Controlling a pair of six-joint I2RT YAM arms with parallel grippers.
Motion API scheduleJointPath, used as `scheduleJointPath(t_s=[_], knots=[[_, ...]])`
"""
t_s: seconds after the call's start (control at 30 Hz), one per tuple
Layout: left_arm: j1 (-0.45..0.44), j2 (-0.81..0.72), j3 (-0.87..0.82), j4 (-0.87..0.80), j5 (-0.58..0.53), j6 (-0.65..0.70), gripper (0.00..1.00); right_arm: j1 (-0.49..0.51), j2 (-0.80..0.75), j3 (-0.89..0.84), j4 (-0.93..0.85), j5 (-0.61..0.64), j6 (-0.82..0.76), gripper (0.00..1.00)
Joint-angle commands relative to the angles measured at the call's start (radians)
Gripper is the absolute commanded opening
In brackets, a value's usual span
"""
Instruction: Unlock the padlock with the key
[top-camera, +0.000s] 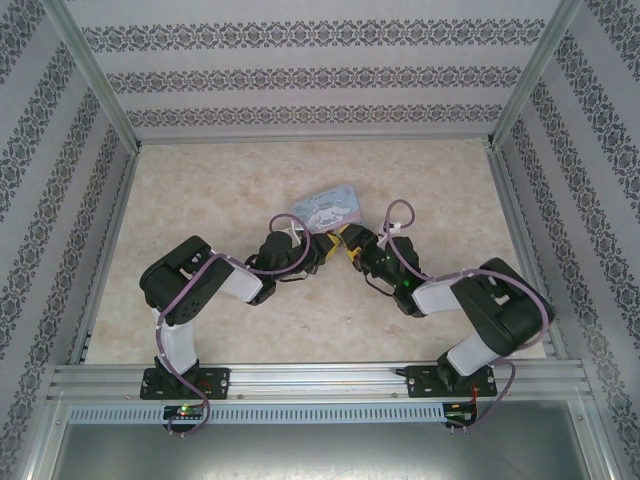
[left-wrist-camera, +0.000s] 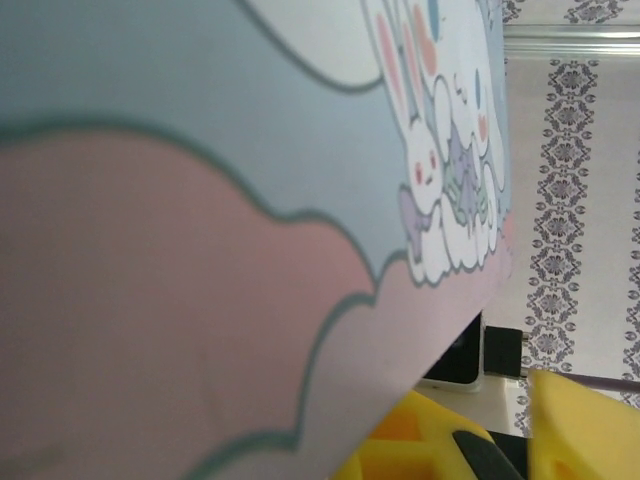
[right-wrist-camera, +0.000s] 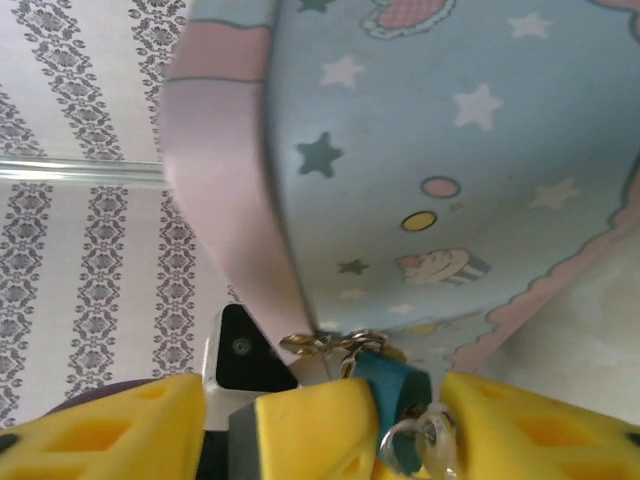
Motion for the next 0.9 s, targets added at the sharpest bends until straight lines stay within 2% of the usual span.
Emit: scheduleJointPath(t_s=[0.0,0.1,0.27,0.43,0.6,0.87], knots=[[0.000,0.025,0.004,-0.009,0.014,0.046,0.00,-0.021,-0.106,-0.015,-0.115,-0.042,-0.064,0.72],[0.009,0.025,0.004,-0.014,0.023,0.055,0.00,-0.039,-0.194,-0.070,-0.237,-0.053,-0.093,0.78],[0.022,0.025,0.012,-0.028,0.041,0.069,0.00,-0.061,-0.341,-0.093,-0.464,-0.030,-0.182,0.78],[0.034,0.014,0.021,-0.057,0.065,0.083,0.00,-0.054,-0.472,0.022,-0.829,0.043,-0.447,0.75],[0.048,-0.009,0.037,-0.118,0.109,0.094,0.00,-0.024,-0.473,0.124,-1.005,0.123,-0.716,0.68],[0.065,-0.091,0.081,-0.320,0.203,0.137,0.00,0.110,-0.321,0.266,-1.098,0.231,-0.991,0.51]])
